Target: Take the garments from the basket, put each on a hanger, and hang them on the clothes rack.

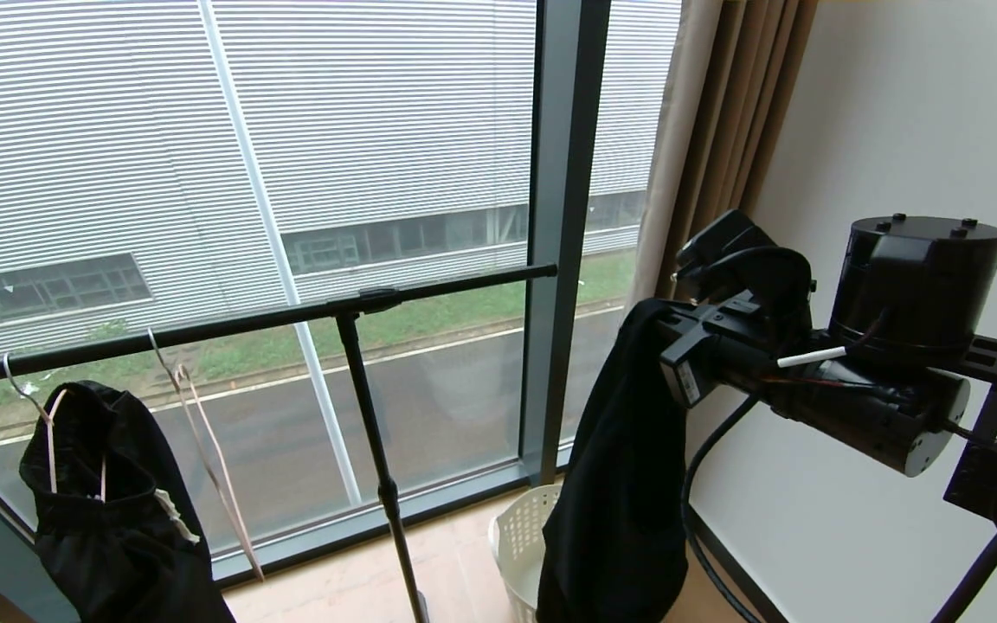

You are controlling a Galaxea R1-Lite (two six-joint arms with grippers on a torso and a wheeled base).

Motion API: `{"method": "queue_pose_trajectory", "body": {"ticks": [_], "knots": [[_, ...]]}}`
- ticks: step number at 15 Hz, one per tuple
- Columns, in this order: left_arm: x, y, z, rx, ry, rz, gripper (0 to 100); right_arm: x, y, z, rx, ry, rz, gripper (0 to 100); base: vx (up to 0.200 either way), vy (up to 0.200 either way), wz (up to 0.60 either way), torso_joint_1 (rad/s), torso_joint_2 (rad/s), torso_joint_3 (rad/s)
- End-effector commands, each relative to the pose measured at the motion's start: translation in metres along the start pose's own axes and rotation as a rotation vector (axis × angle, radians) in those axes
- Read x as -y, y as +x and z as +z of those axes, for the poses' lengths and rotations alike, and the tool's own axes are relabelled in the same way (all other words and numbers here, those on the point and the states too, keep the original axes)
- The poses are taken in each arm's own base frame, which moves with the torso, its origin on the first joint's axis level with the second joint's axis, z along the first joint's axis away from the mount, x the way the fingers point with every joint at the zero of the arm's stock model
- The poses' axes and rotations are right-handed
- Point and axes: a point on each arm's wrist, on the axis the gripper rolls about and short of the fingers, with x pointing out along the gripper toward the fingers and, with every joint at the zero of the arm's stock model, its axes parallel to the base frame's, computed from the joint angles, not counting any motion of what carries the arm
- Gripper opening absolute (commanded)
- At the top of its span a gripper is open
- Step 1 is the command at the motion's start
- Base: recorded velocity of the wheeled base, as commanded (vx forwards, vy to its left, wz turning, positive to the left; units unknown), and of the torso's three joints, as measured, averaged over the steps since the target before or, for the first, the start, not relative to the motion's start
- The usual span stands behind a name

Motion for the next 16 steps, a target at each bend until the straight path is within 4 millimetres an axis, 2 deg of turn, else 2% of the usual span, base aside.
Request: {"method": "queue_pose_trajectory", "body": {"ticks": [1, 7, 10, 12, 16], "knots": [[0.0000, 0.0001, 0.0000, -0.001, 0.000, 0.000, 100, -0.0035, 0.0084, -0.0057, 0.010, 0.001, -0.007, 0, 0.000, 0.000, 0.60, 0.007, 0.00, -0.002], [0.0000, 0.0001, 0.0000, -0.001, 0.001, 0.000, 100, -0.0037, 0.0077, -0.0067, 0.012, 0.002, -0.005, 0, 0.000, 0.000, 0.60, 0.007, 0.00, 0.004], [0.0000, 0.0001, 0.0000, -0.001, 0.003, 0.000, 100, -0.0038, 0.0066, -0.0073, 0.013, 0.001, -0.003, 0, -0.200, 0.000, 0.00, -0.001, 0.00, 0.002], [0.0000, 0.0001, 0.0000, -0.001, 0.003, 0.000, 100, -0.0034, 0.0063, -0.0065, 0.016, 0.002, -0.004, 0, -0.200, 0.200, 0.00, 0.005, 0.00, -0.005], [0.0000, 0.0001, 0.0000, -0.001, 0.003, 0.000, 100, -0.0029, 0.0060, -0.0063, 0.018, 0.003, -0.003, 0, 0.000, 0.200, 0.00, -0.006, 0.00, 0.005]]}}
